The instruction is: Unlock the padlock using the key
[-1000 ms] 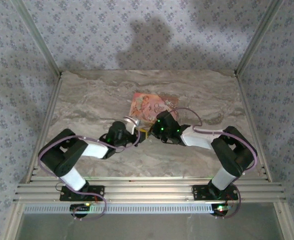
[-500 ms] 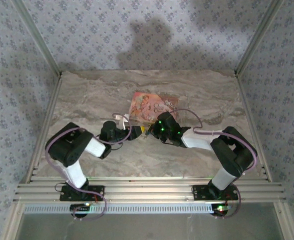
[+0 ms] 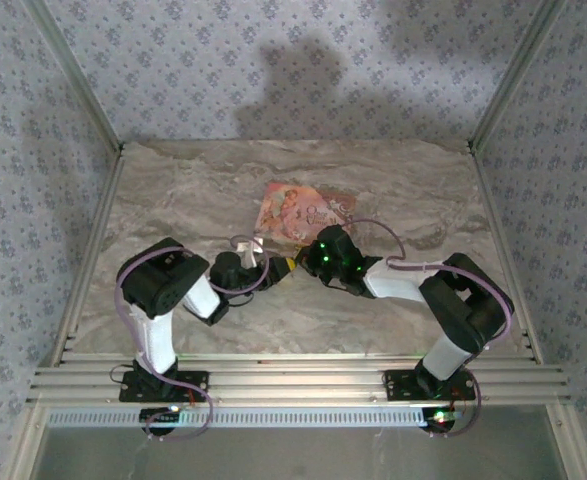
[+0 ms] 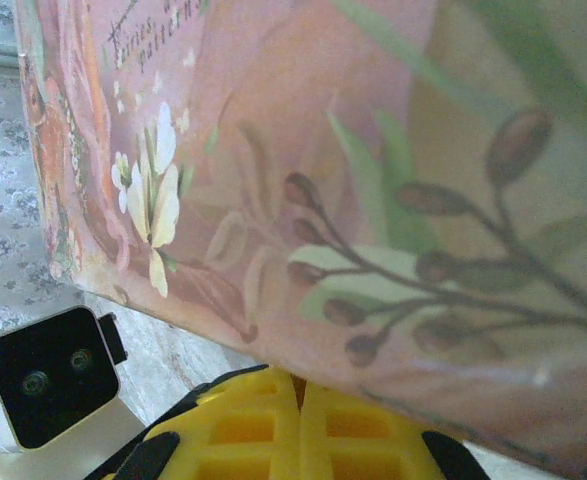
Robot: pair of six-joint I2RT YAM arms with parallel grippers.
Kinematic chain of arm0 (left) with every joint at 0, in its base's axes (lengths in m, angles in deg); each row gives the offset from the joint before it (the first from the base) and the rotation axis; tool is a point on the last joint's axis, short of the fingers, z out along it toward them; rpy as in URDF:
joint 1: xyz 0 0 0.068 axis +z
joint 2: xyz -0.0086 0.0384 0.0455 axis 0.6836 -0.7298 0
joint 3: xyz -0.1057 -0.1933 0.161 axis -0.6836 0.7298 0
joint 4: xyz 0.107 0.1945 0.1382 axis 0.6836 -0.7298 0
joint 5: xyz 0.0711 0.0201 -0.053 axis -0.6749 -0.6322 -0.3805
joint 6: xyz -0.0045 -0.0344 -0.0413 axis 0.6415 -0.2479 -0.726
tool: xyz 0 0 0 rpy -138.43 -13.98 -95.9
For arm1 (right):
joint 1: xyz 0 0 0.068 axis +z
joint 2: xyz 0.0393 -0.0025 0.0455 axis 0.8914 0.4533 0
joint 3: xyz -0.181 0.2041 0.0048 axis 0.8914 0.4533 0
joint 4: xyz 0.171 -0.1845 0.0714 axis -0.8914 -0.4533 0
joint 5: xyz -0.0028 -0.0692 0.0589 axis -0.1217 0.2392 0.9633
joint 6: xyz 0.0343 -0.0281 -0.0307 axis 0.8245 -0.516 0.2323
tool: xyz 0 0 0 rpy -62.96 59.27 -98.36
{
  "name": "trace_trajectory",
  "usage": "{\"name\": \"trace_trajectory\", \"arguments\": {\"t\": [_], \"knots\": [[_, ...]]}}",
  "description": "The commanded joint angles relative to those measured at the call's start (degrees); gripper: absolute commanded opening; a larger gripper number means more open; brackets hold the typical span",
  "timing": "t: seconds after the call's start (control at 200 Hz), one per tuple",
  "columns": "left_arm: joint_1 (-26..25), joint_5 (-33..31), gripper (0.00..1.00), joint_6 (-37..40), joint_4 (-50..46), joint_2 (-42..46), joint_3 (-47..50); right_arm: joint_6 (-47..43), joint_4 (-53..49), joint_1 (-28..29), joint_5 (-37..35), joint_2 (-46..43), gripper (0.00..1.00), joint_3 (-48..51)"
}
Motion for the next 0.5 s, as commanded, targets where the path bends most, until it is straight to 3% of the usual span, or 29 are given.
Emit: {"name": "trace_trajectory", "arguments": {"t": [0.0, 0.17, 0.415, 0.495], "knots": [[-0.73, -0.23, 0.45, -1.83, 2.8, -0.67, -1.44, 3.15, -0.15, -0.31, 1.63, 0.8, 0.0, 1.18], [-0.6, -0.39, 0.32, -1.33, 2.8, 0.2, -1.71, 3.47, 0.03, -0.24, 1.5, 1.13, 0.0, 1.44], [-0.22, 0.17, 0.02, -0.15, 2.81, -1.03, -1.96, 3.51, -0.79, -0.06, 1.56, 1.05, 0.0, 1.24], [-0.01, 0.14, 0.0, 0.64, 2.8, -0.89, -1.71, 3.42, -1.23, -0.05, 1.54, 0.8, 0.0, 1.18]]}}
